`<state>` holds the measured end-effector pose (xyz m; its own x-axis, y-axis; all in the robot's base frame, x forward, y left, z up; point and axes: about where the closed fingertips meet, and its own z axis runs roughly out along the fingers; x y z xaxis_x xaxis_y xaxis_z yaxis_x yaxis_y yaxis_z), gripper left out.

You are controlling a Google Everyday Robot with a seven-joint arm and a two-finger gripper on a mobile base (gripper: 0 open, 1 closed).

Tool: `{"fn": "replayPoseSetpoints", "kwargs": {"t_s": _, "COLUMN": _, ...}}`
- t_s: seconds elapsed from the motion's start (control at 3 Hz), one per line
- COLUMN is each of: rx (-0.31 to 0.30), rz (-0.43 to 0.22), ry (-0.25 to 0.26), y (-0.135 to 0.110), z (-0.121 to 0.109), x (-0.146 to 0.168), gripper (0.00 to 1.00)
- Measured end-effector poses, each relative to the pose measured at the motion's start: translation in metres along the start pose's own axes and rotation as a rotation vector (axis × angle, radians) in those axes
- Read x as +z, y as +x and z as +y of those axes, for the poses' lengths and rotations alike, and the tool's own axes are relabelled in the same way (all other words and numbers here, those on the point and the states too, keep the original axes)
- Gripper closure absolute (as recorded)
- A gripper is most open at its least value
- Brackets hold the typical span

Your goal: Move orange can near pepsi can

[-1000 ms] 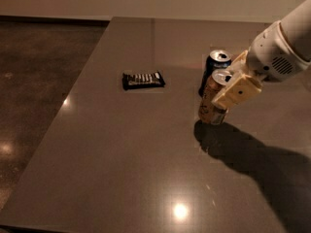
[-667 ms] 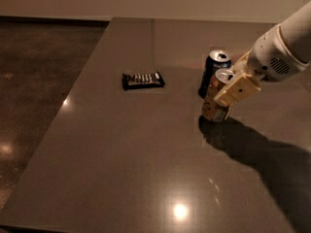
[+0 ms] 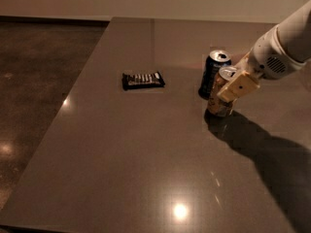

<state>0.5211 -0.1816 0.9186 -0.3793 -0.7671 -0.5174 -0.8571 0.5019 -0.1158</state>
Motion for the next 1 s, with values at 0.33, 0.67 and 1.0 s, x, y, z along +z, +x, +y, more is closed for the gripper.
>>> {"fn": "replayPoseSetpoints", "kwargs": {"t_s": 0.33, "rx": 0.011, "rz": 0.020, "ry": 0.017, "y": 0.0062, "z": -0.0078, "x": 0.0040, "gripper": 0.36}}
{"fn": "replayPoseSetpoints", "kwargs": {"t_s": 0.67, "rx": 0.018, "rz": 0.033, "ry": 0.013, "y": 0.0136, "z": -0.0124, "x": 0.0081, "gripper": 0.13}}
{"fn": "replayPoseSetpoints", "kwargs": {"t_s": 1.0, "rx": 0.016, "rz": 0.033, "ry": 0.012, "y": 0.0129, "z": -0.0117, "x": 0.0083, "gripper": 0.00}}
